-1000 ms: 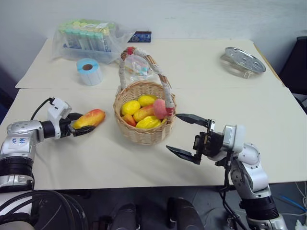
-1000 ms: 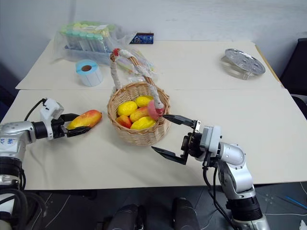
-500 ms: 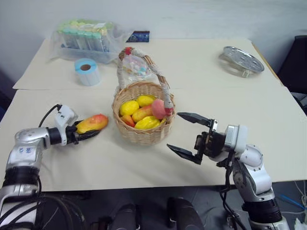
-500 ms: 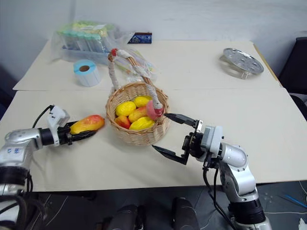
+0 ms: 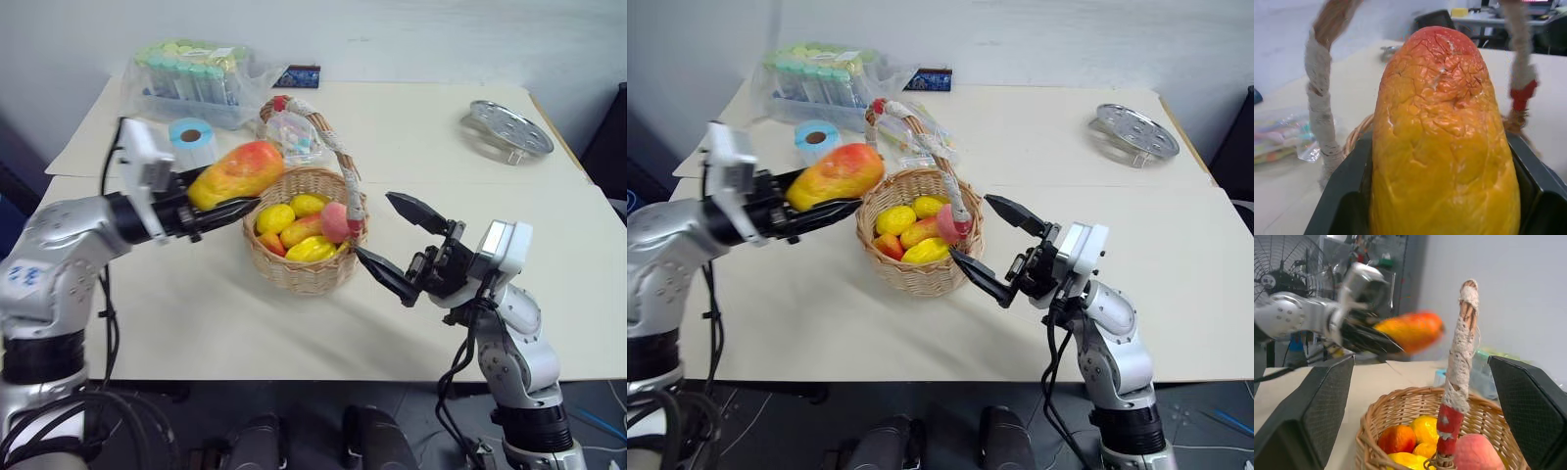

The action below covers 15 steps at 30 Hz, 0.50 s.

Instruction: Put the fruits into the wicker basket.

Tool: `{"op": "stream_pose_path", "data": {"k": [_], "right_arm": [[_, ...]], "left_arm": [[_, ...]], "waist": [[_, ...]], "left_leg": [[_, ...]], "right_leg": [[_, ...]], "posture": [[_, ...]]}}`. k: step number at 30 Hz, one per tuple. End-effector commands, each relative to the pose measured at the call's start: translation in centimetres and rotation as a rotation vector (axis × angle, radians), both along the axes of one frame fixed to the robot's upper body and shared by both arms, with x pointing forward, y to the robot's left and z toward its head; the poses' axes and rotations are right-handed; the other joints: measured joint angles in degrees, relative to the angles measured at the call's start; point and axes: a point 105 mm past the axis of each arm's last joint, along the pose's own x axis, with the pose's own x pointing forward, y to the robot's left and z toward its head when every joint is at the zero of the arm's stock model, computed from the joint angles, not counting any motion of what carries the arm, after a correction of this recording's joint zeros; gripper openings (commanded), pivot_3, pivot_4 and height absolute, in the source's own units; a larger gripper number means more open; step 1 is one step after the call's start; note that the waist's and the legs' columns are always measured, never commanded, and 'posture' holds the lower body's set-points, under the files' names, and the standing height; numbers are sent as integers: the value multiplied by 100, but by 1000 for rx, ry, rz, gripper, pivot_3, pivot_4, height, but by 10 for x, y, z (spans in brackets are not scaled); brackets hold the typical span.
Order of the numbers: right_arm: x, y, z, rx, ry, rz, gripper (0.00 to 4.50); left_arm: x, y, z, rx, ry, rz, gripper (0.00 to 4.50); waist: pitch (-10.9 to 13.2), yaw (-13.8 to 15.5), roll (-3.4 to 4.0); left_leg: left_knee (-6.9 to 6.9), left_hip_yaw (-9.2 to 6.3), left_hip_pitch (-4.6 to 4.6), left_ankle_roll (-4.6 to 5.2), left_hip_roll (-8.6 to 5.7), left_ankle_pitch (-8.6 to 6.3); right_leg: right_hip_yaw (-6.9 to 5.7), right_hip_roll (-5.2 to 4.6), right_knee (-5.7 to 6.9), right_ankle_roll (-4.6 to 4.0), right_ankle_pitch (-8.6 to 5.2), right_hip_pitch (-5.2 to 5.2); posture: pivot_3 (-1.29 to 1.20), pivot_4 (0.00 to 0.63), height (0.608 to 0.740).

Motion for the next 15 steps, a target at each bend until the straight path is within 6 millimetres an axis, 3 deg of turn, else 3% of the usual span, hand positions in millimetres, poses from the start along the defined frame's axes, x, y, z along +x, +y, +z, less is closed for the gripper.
{"op": "stream_pose_path", "data": {"k": [1, 5, 8, 11, 15], "right_arm": [[-4, 0, 9, -11, -40, -8, 4500], [10, -5, 6, -39, 33, -118, 4500], [12, -3, 0, -76, 113, -126, 4500], [12, -2, -6, -111, 159, -134, 4500], [12, 2, -11, -98, 237, -108, 4500]], "left_arm": [[10, -10, -15, 29, 11, -10, 2560], [10, -14, -24, 38, 19, -18, 3725], [0, -15, -16, 8, -42, -51, 4486], [-25, -14, -4, 2, -146, -160, 4486], [-49, 16, 6, 68, -212, -131, 4486]], "waist": [[0, -8, 0], [0, -5, -1], [0, 2, 0], [0, -2, 0], [0, -26, 0]], "left_leg": [[-1, 8, 0, 0, 0, 0], [1, 21, -15, 1, 5, 0], [9, 18, -16, 1, 7, 0], [10, 16, -18, 2, 9, -1], [8, 16, -20, 0, 15, -2]], "right_leg": [[-1, 1, 1, 0, 0, -6], [-15, 1, 4, 0, 0, -28], [-11, -3, 5, 0, 0, -27], [11, -6, 3, 0, 0, -26], [24, -5, 1, -1, 0, -28]], "posture": [[0, 150, 740], [0, 150, 740], [0, 150, 740], [0, 150, 740], [0, 150, 740]]}}
